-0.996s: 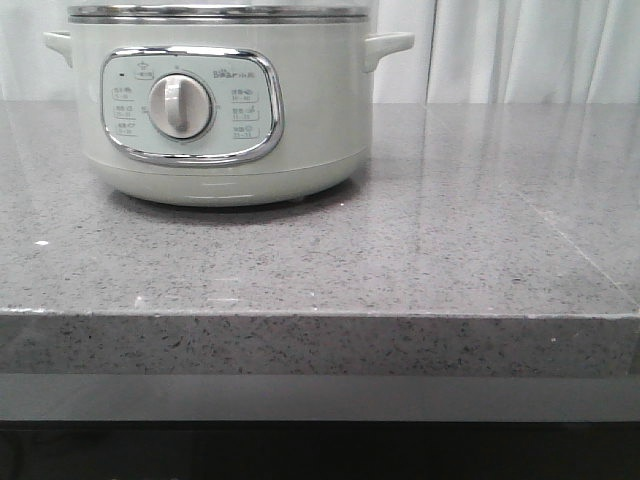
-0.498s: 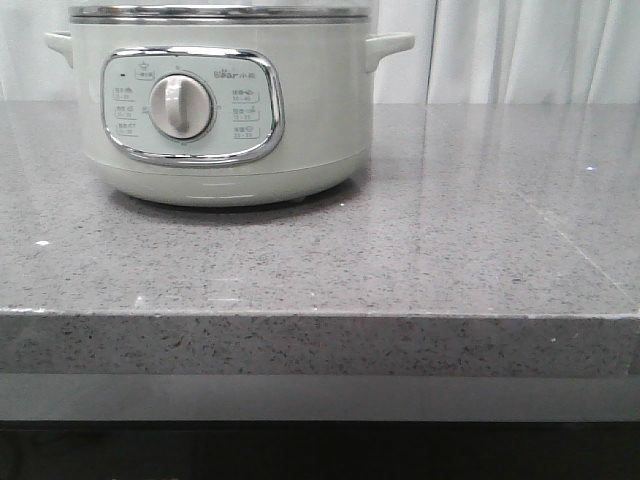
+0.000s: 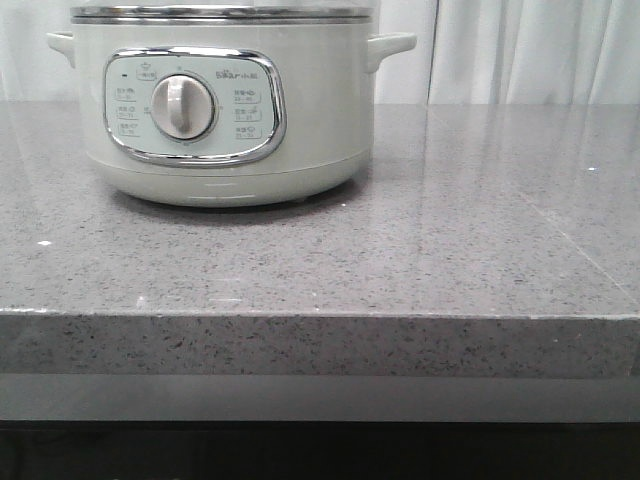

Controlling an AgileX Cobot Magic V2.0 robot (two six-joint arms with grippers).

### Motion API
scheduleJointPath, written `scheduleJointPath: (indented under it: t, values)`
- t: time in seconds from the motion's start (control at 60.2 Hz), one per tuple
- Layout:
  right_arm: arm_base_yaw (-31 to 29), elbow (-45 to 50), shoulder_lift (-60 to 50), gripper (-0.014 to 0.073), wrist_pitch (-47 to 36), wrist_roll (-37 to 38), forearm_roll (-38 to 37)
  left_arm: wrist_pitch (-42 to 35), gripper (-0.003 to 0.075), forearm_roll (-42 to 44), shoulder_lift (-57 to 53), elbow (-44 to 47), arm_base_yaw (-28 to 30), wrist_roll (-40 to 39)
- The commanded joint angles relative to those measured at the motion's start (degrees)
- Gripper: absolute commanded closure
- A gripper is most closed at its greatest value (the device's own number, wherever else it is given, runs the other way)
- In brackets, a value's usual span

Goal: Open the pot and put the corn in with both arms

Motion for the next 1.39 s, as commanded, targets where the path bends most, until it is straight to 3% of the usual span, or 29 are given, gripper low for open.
scheduleJointPath:
  t: [0.0, 0.282, 0.515, 0.996, 1.378]
  values:
    - [-0.3, -0.7, -1.3, 0.0713, -4.9, -0.2, 0.4, -4.8, 0.0741, -0.5, -0.9, 0.7, 0.0, -0.4]
    - [-0.3, -0.7, -1.3, 0.0713, -5.8, -0.2, 0.1, -4.8, 0.0741, -0.5, -0.9, 0.7, 0.0, -0.4]
    - [-0.3, -0.7, -1.3, 0.0713, -12.8, 9.6, -6.9, -4.8, 0.0741, -0.5, -0.9, 0.7, 0.0, -0.4]
    - [-2.9, -0.7, -1.3, 0.0713, -13.8, 16.1, -11.9, -4.8, 0.0741, -0.5, -0.9, 0.7, 0.0, -0.4]
    - [-2.9, -0.7, -1.3, 0.0713, -13.8, 16.2, -12.2, -4.8, 0.0741, -0.5, -0.9, 0.7, 0.0, -0.4]
